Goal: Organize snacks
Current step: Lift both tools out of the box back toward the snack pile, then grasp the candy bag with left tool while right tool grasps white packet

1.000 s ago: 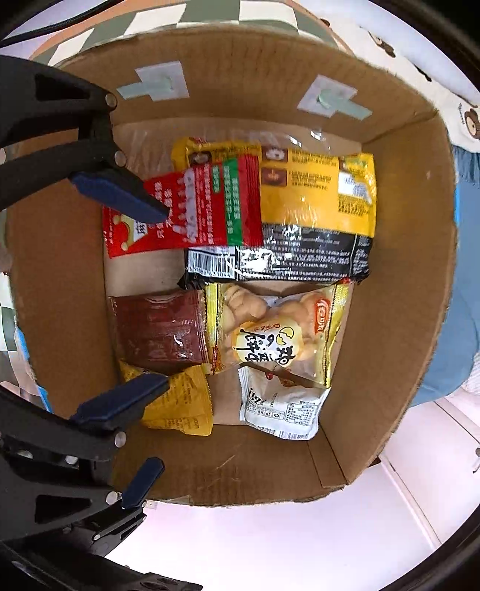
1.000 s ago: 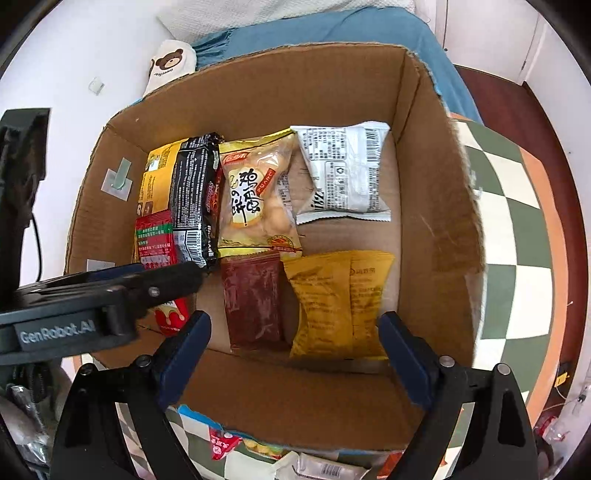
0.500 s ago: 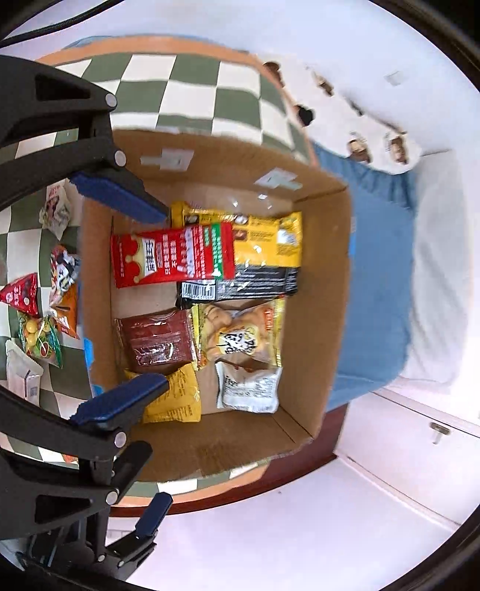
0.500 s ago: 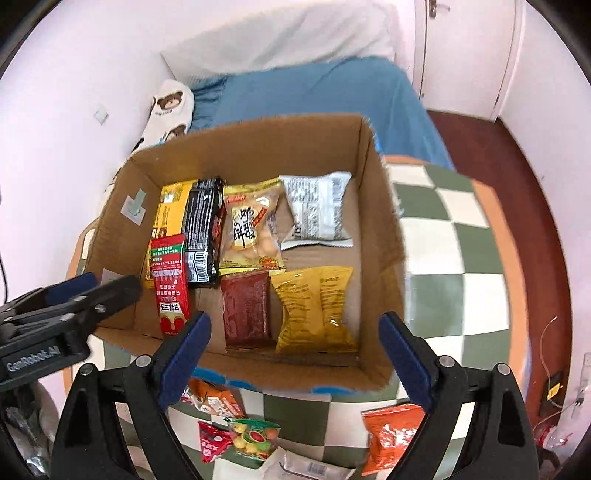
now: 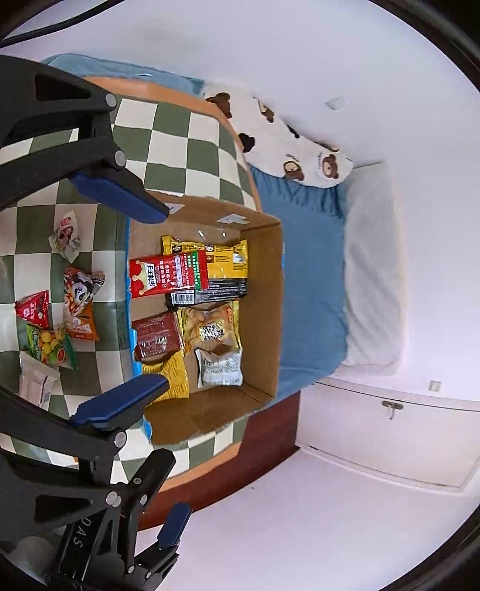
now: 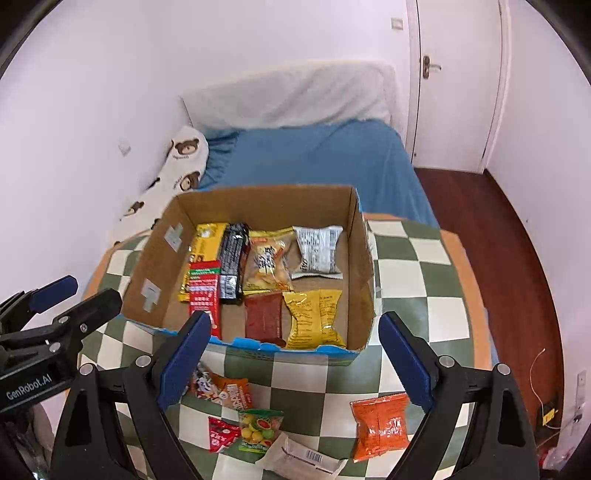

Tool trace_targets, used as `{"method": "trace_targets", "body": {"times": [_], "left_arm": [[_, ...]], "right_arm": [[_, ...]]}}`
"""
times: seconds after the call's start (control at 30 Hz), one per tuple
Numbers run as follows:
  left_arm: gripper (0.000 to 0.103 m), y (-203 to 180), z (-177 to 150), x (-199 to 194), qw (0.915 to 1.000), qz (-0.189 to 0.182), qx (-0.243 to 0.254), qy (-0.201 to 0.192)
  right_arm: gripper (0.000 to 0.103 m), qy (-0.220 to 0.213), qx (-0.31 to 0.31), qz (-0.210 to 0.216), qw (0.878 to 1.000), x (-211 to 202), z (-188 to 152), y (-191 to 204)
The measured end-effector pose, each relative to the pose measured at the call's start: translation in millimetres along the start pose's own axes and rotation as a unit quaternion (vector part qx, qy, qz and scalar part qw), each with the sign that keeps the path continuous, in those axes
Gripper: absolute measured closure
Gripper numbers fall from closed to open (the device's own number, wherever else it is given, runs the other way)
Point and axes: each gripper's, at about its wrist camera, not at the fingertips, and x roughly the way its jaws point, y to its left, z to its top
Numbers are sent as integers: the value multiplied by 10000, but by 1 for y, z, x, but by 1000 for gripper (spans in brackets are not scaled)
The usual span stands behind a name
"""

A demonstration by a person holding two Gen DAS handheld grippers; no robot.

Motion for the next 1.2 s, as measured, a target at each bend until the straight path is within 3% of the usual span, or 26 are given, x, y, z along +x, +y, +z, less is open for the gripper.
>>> {"method": "trace_targets", "body": {"times": [0.13,0.27,0.47,0.6,0.7,0.83,0.9,0.93,1.03,1.1,1.17,1.2], "left_arm": [[20,-1,-6,-23,9998,-42,-25,-183],[20,5,-17,-32,9997,-107,-186,-102],[20,19,-65,7,9969,126,-342,691],[20,19,-118,59,9868,408,-100,1567],[20,16,-155,91,9754,464,56,2153],[20,10,-179,105,9675,426,59,2493],[20,6,-184,110,9654,397,53,2577],[20,5,-184,112,9644,362,30,2618],[20,-5,-183,116,9635,232,10,2667],[20,-13,-178,117,9644,134,20,2641],[20,-24,-172,121,9649,57,52,2626],[20,-30,-169,125,9643,3,59,2648]], "right_arm": [[9,-210,20,101,9997,-27,-4,5],[8,-52,143,295,9995,-39,-15,2],[8,1211,-221,416,9915,12,-73,3],[8,2356,-989,294,9664,77,-138,11],[8,2811,-1549,203,9469,116,-181,19],[8,3045,-2243,-60,9257,148,-221,27],[17,2997,-2328,-80,9252,154,-229,27],[31,3004,-2205,-35,9280,156,-230,23],[32,2985,-1479,-62,9429,158,-225,1],[41,3016,-308,-184,9528,158,-217,-35],[40,3024,978,-54,9481,157,-217,-75],[39,3040,1673,58,9378,156,-220,-97]]}}
